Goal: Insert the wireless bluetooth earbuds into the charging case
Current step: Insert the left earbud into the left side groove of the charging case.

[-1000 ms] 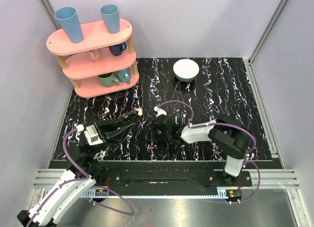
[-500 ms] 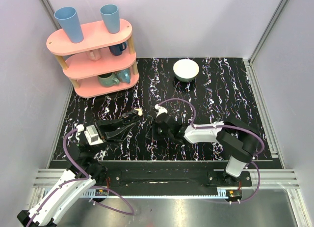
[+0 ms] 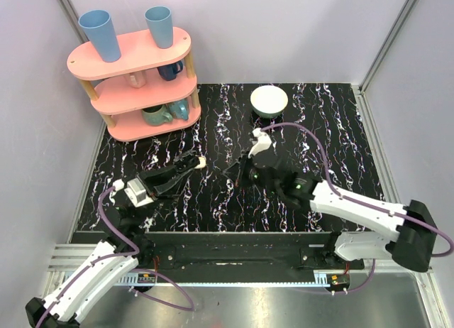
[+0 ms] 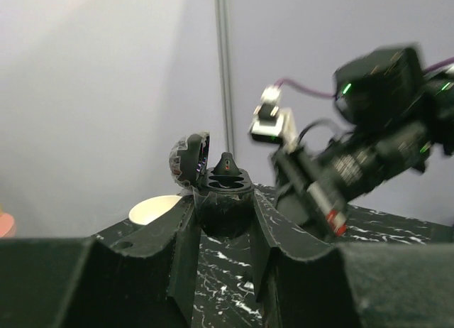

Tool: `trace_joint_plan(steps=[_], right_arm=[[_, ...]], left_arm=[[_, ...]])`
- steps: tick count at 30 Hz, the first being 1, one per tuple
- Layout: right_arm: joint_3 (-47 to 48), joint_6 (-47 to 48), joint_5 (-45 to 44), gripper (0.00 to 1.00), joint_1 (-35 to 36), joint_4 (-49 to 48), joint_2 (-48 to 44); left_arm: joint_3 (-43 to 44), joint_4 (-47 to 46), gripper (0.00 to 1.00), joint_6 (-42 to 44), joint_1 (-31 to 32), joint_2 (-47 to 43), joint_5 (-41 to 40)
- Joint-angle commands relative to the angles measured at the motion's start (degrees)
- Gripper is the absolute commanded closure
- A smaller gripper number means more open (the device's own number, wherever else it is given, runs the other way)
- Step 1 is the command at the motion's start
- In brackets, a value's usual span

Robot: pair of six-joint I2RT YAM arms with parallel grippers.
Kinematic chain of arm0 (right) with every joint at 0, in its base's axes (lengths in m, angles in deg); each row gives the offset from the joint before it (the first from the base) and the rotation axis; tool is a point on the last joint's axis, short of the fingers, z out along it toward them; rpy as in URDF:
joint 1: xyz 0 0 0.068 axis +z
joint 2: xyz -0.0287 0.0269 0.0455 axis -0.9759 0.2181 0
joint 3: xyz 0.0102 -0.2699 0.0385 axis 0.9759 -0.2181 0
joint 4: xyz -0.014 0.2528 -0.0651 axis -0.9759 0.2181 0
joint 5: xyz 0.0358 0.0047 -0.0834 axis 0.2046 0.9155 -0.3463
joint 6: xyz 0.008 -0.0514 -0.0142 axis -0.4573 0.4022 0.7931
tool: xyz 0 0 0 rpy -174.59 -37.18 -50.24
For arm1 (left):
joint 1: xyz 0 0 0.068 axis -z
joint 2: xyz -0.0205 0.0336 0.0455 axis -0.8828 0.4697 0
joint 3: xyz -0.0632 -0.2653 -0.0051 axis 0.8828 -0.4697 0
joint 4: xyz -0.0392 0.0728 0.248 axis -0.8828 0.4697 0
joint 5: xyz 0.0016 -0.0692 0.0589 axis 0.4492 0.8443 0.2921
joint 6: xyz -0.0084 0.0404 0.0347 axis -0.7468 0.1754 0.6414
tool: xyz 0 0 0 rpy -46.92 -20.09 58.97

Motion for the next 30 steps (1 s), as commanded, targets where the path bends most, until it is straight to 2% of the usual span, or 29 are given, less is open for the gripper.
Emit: trace_joint_plan(steps=[1,8,17,20,24,29,30], right_arm=[[6.18,0.22,-6.77,1.00,0.47,8.89,-6.62],[14.35,-1.53,-6.26,1.00,0.47,13.99,-9.54],[27.26,-13.57,-9.24,1.00,2.23,21.19,-3.04],[31.57,-16.03,-13.45,1.00,5.21,23.56,-0.23],[37.12,-19.28,-23.19,1.00,10.30,26.83,3.46],[43.70,-20.87,-26.11,1.00,14.79,28.41,8.65],[44.94,-22.53,-29.08,1.00,15.23,29.72,9.35]], left_arm=[[-2.40,-10.66,1.00,4.89,0.13,3.33,-4.90],[-4.59,-19.63,1.00,8.68,0.31,8.52,-6.49],[-5.74,-25.62,1.00,13.95,1.18,13.10,-8.51],[-6.35,-27.64,1.00,15.62,1.62,14.15,-9.57],[-6.27,-28.17,1.00,17.47,2.24,15.64,-10.71],[-6.36,-29.49,1.00,18.35,2.94,17.14,-11.94],[-6.36,-29.57,1.00,18.43,3.03,17.23,-12.38]])
